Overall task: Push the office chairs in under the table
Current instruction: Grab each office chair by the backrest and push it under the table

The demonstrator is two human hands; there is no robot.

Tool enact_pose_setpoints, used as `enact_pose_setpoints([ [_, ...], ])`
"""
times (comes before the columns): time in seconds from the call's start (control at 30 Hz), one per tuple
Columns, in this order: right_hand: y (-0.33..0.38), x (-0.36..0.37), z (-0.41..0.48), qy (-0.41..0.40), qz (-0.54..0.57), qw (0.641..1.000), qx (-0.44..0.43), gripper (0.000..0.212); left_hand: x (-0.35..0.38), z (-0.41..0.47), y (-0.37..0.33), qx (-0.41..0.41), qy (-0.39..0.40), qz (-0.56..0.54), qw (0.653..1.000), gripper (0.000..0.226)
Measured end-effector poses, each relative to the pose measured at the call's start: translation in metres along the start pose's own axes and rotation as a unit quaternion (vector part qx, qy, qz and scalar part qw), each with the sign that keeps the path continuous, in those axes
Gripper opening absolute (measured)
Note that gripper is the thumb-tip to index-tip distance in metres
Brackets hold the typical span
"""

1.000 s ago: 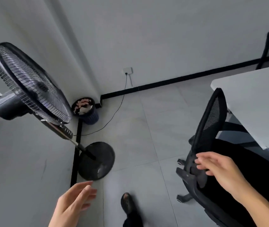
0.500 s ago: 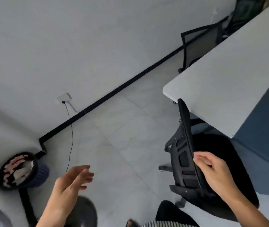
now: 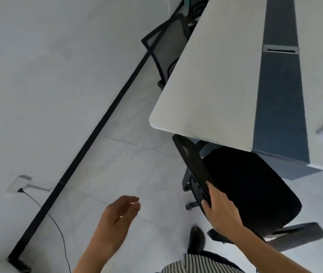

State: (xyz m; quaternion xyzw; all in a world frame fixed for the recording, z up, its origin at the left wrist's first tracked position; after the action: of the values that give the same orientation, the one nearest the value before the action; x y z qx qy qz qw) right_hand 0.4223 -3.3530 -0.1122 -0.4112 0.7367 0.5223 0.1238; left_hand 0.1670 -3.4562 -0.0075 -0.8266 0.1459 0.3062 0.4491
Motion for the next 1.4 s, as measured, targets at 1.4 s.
enact_pose_setpoints([
  [1.4, -0.211, -0.164, -0.127, -0.311, -0.179, 0.924, 0.133, 0.044, 0.246, 0.019, -0.082, 0.349, 0.031, 0.444, 0.824, 0.047],
])
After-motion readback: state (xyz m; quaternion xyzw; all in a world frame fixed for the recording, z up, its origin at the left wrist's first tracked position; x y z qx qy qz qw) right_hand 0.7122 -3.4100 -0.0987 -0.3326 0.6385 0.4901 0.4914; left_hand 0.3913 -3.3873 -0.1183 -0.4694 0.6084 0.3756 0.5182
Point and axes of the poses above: each hand's wrist, its own z-axis towards the middle knuckle, its own x-axis out of the palm, y = z × x, the point moved 7 cm from there along z, towards the middle knuckle, and after that the axes turned 14 degrees about z, right-handed, at the moved point
